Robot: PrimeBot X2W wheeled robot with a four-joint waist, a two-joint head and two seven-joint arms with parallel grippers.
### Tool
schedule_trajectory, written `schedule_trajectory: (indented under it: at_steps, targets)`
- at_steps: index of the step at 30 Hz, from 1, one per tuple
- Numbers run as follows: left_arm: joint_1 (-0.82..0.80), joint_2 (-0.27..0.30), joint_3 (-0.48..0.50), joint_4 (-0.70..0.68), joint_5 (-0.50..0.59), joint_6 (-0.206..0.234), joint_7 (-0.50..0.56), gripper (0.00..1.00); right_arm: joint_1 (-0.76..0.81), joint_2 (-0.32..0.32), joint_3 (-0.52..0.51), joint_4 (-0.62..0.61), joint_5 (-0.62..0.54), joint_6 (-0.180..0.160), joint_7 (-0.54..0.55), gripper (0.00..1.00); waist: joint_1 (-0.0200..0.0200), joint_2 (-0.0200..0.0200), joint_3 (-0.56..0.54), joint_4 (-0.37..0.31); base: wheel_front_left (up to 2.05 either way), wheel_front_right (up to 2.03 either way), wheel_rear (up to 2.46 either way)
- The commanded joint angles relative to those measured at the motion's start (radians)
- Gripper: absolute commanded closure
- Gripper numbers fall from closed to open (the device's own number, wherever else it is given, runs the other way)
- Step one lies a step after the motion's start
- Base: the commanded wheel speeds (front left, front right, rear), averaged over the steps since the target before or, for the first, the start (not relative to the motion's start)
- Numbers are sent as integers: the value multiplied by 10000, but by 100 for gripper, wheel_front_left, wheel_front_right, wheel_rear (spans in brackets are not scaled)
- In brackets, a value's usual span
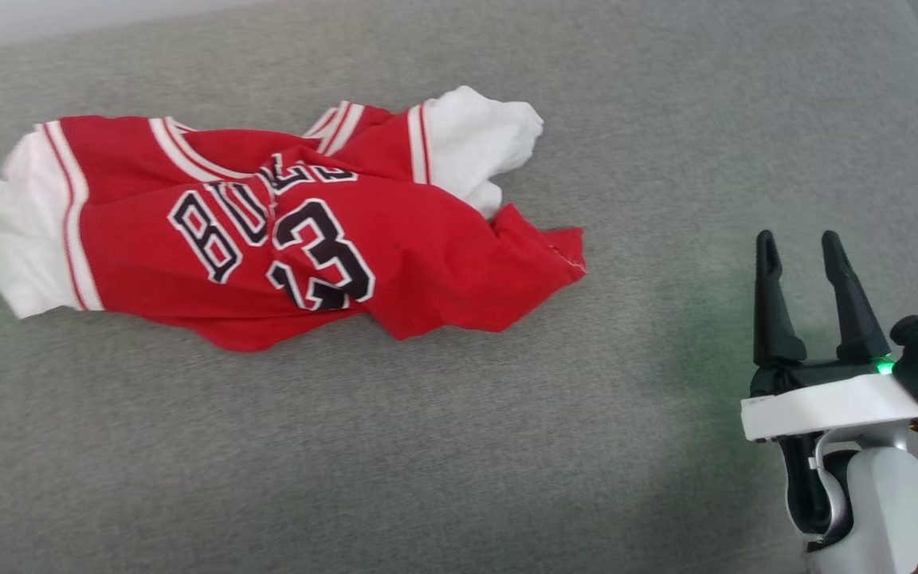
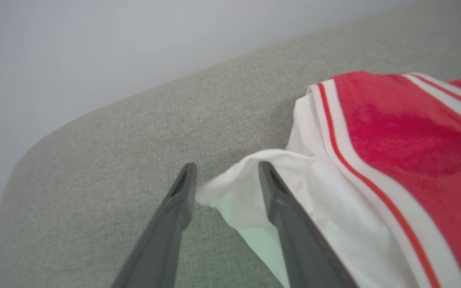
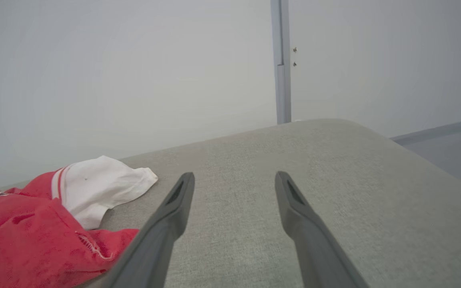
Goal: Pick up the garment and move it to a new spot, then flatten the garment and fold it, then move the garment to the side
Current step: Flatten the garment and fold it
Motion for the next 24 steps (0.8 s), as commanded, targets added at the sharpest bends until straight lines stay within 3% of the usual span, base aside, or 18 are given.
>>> schedule_trajectory:
  at_steps: [1,4,8,14,18,20,24]
  targets:
    - [246,-187,126,-62,-66,91,-465,0,-54,-151,50,57,-126,-3,-52,0,0,0,-163,250,0,0,0]
    - [657,-581,437,-281,-212,482,-1687,0,-280,-559,362,302,-301,-3,-51,0,0,0,-301,647,0,0,0]
    - [1582,-1461,1298,-1065,-632,1007,-2327,0,-727,-1345,764,688,-353,-3,336,0,0,0,-472,1343,0,0,0]
    - [3825,-2600,4152,-4328,2029,2311,-2339,0,-1690,-2702,1517,980,184,-5,2236,0,0,0,-444,2506,0,0,0]
    - [5616,-3699,5942,-6221,3885,2461,-2336,0,-2414,-3610,2121,1314,818,-5,3631,0,0,0,-392,3199,0,0,0]
    - [6363,-4384,6708,-7037,4639,2157,-2335,0,-2820,-3997,2482,1524,1256,-5,4258,0,0,0,-337,3523,0,0,0]
    - [7205,-5084,7542,-7719,5671,1778,-2336,0,-3489,-4415,2826,2049,1915,-5,5212,0,0,0,-237,3882,0,0,0]
